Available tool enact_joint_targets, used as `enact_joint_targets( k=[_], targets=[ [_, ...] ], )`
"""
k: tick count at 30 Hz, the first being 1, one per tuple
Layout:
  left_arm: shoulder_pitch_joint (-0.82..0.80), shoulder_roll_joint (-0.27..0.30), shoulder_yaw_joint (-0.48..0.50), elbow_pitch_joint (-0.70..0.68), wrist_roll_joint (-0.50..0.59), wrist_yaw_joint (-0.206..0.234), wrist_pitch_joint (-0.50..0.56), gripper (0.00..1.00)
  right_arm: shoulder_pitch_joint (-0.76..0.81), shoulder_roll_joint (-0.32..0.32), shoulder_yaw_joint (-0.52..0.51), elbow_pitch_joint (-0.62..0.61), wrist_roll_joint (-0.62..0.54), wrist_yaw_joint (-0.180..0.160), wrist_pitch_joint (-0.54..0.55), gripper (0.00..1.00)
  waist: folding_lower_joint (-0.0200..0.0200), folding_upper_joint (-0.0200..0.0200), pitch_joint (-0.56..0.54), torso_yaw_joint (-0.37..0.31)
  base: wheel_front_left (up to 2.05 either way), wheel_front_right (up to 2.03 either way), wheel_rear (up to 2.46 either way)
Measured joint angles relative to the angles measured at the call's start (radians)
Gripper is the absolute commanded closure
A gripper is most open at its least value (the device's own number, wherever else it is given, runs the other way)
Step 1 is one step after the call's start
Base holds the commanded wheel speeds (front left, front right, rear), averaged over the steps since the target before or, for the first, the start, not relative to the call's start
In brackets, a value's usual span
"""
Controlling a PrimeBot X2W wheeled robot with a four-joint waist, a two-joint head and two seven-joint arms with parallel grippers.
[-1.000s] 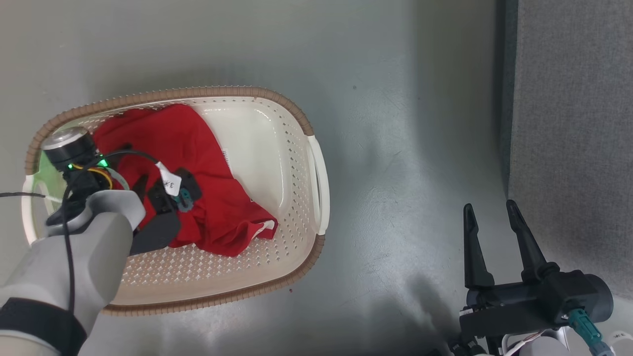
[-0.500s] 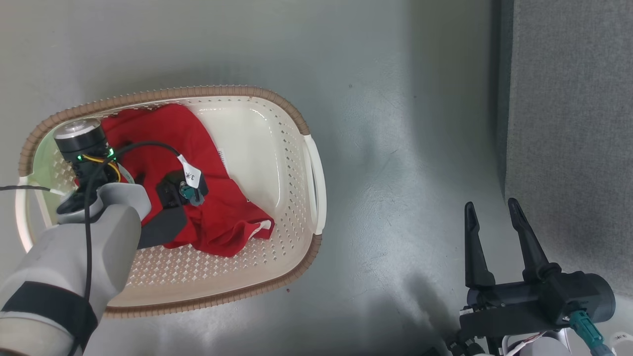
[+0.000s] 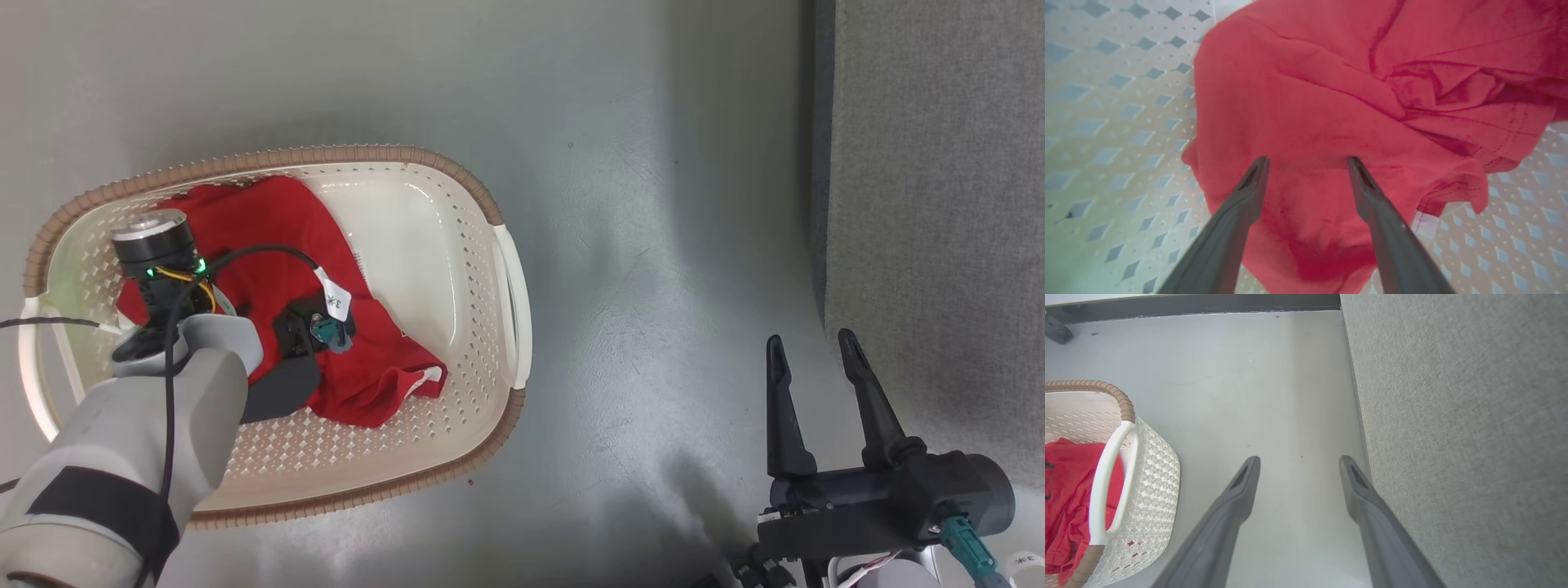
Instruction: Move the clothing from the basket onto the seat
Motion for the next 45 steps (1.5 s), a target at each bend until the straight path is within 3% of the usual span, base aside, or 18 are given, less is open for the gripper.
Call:
enact_joint_targets(
  k=[5, 14, 28, 45],
  targets=[
    [0.000, -0.006, -0.015, 0.008, -0.021, 0.000, -0.010, 0.00, 0.003, 0.001, 0.002, -0.001, 0.000, 0.000, 0.000, 0.00, 0.0000, 0.0000, -0.003, -0.002, 0.00, 0.00, 0.00],
    [0.002, -0.029, 0.084, 0.015, -0.191, 0.000, 0.002, 0.00, 0.011, 0.002, -0.001, -0.001, 0.000, 0.000, 0.000, 0.00, 0.0000, 0.0000, -0.010, 0.001, 0.00, 0.00, 0.00],
    [0.005, -0.007, 0.018, 0.016, -0.195, 0.000, 0.071, 0.00, 0.008, 0.003, -0.001, -0.001, 0.000, 0.000, 0.000, 0.00, 0.0000, 0.0000, -0.018, 0.013, 0.00, 0.00, 0.00],
    [0.008, 0.011, -0.011, 0.017, -0.275, 0.000, 0.141, 0.00, 0.011, 0.003, -0.006, -0.016, -0.006, 0.000, 0.000, 0.00, 0.0000, 0.0000, -0.003, 0.012, 0.00, 0.00, 0.00]
  ],
)
